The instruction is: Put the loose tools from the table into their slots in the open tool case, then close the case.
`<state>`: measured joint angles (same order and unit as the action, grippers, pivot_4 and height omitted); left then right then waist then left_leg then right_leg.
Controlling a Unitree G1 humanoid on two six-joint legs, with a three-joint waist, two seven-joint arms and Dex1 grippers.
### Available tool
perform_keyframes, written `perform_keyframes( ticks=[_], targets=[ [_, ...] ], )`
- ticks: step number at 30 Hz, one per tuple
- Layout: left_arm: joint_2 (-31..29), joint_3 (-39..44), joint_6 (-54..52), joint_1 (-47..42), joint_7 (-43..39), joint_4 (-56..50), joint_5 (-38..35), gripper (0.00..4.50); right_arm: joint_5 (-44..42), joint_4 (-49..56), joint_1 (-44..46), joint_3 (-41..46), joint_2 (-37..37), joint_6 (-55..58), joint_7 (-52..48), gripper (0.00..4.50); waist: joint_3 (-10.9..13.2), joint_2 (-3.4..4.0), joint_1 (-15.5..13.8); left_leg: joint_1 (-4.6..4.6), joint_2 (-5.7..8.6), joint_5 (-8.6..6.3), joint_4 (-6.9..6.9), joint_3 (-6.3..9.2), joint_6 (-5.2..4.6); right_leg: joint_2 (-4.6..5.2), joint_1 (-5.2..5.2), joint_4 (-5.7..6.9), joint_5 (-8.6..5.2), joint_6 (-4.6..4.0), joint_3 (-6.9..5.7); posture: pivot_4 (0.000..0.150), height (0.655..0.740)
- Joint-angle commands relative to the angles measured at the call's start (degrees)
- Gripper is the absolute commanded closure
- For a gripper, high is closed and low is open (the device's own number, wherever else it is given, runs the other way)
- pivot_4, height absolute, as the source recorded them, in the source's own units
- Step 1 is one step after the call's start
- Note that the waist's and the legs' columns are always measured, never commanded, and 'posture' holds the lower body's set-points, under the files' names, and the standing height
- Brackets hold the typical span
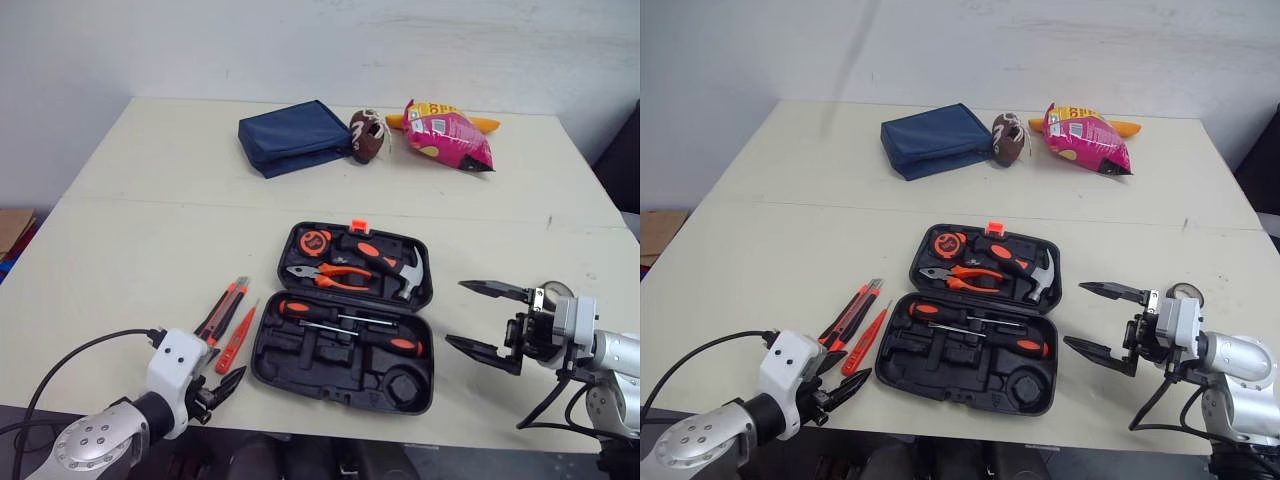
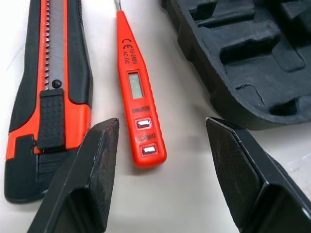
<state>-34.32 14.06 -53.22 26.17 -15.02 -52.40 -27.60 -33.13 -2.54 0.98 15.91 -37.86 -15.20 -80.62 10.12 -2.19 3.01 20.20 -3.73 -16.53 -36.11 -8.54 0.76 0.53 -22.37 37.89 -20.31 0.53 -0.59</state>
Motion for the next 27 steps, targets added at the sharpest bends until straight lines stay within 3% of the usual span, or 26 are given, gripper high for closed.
perform_keyframes(
  ticks=[1,19,22,26,27],
  targets=[
    [1.10,-1.40,-1.17,-1.49,1.23,0.43,0.94,1.67,-0.28,0.45,0.43,0.08,0.37,-1.04,0.23,0.00,0.00,0.00,0.01,0.00,0.00,0.00,0.01,0.00,0.00,0.00,0.00,0.00,0.00,0.00,0.00,0.150,0.7400],
    [4.17,-4.30,-15.71,-12.88,2.08,5.66,-1.44,1.67,0.33,2.85,-0.01,-0.82,0.84,-1.05,2.93,0.00,-0.16,0.32,-1.39,-0.08,0.03,0.05,-0.02,0.02,-0.04,0.02,0.07,0.04,0.03,0.03,0.00,0.150,0.7400],
    [2.71,-5.10,-17.82,-13.45,1.27,5.74,-1.39,2.48,0.24,3.50,-0.56,-0.90,0.80,-1.12,3.28,0.00,-0.19,0.35,-1.41,-0.07,0.03,0.05,-0.02,0.02,-0.04,0.03,0.09,0.03,0.03,0.03,-0.01,0.150,0.7400],
    [2.58,-5.26,-18.18,-14.69,0.97,6.06,-1.54,4.16,0.16,4.47,-1.24,-1.10,0.65,-0.99,3.71,0.00,-0.23,0.43,-1.38,-0.07,0.04,0.04,0.01,0.02,-0.03,0.04,0.08,0.00,0.03,0.04,0.00,0.150,0.7400],
    [2.37,-5.44,-18.09,-14.90,0.78,6.19,-1.44,4.21,0.17,4.60,-1.33,-1.16,0.63,-0.94,3.79,0.00,-0.23,0.43,-1.43,-0.06,0.04,0.04,0.01,0.02,-0.02,0.04,0.08,0.00,0.03,0.04,0.00,0.150,0.7400]
  ],
)
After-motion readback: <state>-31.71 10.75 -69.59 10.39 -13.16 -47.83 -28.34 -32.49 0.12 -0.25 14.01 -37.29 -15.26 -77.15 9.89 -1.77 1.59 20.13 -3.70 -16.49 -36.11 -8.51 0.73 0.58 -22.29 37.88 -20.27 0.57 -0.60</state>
